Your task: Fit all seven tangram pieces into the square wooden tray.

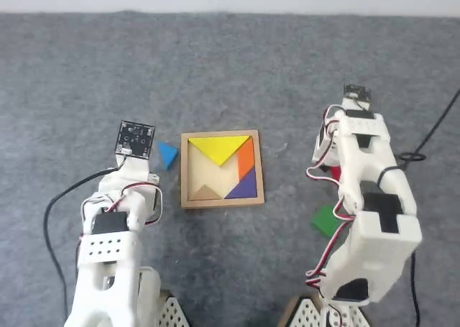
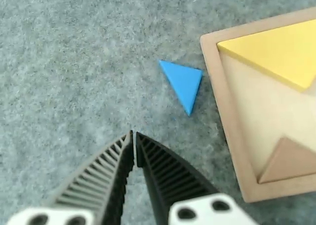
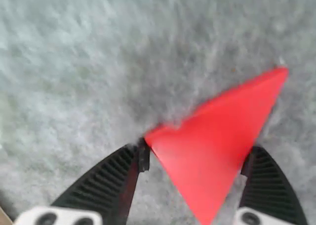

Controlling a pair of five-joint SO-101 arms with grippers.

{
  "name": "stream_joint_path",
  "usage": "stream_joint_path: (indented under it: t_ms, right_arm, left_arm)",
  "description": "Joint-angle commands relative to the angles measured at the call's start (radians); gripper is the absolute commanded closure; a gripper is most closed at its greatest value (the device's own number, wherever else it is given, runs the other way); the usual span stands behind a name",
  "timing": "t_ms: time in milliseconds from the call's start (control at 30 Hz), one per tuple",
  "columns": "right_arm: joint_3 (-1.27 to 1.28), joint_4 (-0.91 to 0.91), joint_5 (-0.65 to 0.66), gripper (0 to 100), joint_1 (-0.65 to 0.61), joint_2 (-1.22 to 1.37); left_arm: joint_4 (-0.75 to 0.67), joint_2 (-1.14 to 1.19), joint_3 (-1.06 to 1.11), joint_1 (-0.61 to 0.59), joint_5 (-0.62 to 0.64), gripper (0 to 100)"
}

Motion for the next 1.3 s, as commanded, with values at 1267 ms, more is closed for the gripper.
stream_joint_path:
  t_ms: [1267]
  right_arm:
    - [-0.657, 0.489, 0.018, 85.3, 0.042, 0.36]
  left_arm:
    - [-0.028, -0.025, -0.008, -0.009, -0.009, 99]
